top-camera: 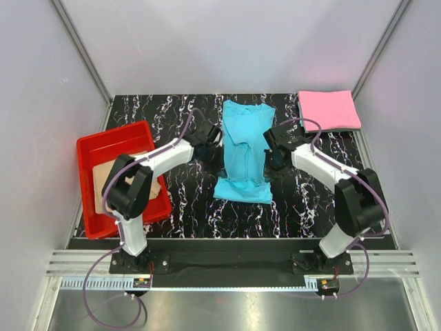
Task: Fold and stack the t-shirts
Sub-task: Fold the tshirt
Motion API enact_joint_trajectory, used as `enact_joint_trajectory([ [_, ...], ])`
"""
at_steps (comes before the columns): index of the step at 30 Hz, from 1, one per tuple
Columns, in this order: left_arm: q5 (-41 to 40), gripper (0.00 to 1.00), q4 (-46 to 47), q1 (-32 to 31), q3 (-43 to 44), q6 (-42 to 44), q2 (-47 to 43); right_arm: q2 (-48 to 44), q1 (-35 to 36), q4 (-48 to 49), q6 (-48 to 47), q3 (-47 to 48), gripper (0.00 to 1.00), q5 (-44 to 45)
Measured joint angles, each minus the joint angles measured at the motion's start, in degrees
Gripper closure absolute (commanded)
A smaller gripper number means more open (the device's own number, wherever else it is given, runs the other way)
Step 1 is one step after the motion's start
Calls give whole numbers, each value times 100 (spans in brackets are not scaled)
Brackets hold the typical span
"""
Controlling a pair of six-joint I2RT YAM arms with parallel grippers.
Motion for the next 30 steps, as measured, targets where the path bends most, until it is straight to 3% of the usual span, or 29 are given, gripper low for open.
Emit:
enact_joint_trajectory([
  [5, -7, 100, -245, 210, 1084, 186, 654, 734, -247, 173, -382, 761, 100, 13],
  [14, 2, 100, -422, 861, 2133, 225, 1255, 1198, -638, 175, -828, 1777, 100, 11],
  [30, 850, 100, 31, 1266, 3115, 160, 2253, 2177, -1213, 260, -1287, 2723, 100, -306],
])
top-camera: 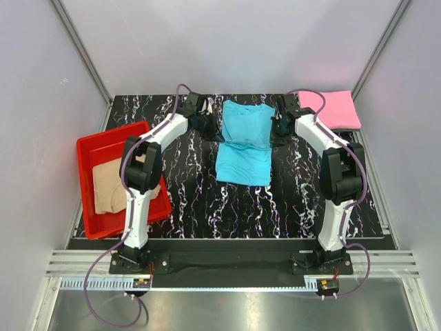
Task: Fold and stack the t-shirts
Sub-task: Fold the tshirt
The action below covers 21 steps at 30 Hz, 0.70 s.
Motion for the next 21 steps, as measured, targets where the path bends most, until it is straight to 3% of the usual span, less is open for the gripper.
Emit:
enact_joint_trajectory([
  [11, 310, 100, 376, 201, 367, -203, 560, 466, -136, 149, -127, 531, 100, -245],
  [14, 348, 94, 474, 201, 382, -269, 673, 640, -153, 155, -127, 612, 98, -302],
  [17, 382, 74, 551, 212, 389, -313, 734, 855, -175, 125, -120, 791, 85, -306],
  [18, 411, 64, 557, 214, 431, -323, 754, 946, -186, 96, -118, 905, 75, -304],
  [21, 457, 60, 557, 258, 647, -356, 804, 1226, -229, -59, -125, 1392, 58, -258],
])
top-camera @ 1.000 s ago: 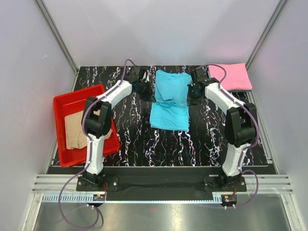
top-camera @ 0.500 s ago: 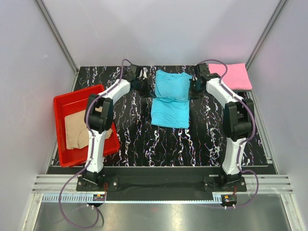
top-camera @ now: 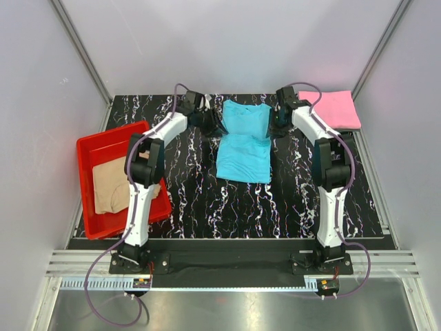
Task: Fold and stack the t-shirts
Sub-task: Fold the tshirt
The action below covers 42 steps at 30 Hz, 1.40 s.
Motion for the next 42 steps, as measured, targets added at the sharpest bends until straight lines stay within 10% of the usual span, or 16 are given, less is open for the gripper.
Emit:
enact_joint_trajectory([
  [14, -74, 55, 533, 205, -1788, 376, -1526, -468, -52, -249, -44, -444, 66, -474],
  [42, 1244, 58, 1631, 437, -435, -461, 568, 162, -286, -122, -208, -590, 68, -573],
])
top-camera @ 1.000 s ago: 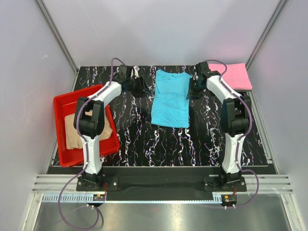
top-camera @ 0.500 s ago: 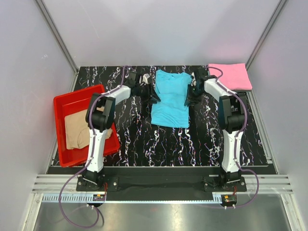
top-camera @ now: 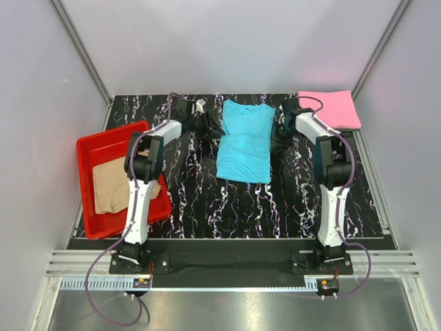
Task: Fold and stack the t-shirts
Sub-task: Fold the tshirt
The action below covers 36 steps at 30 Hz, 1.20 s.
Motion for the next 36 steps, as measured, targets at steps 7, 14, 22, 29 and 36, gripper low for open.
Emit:
enact_joint_trajectory([
  [7, 39, 57, -63, 234, -407, 48, -407, -426, 0, -214, 153, -153, 55, -35],
  [14, -254, 59, -223, 111, -2258, 424, -2310, -1869, -2, -103, 402, -1414, 50, -551],
  [22, -308, 58, 166, -181, -3899, 505, -3248, -2238, -2, 262, 579, -2811, 52, -953],
  [29, -549, 58, 39, -568, -4190, 678, -3244, -2234, -2, 623, 627, -3355, 54, -1110],
  [36, -883, 70, -87, -798, -4190, 772, -2949, -2177, -2, 857, 627, -3482, 58, -1237],
])
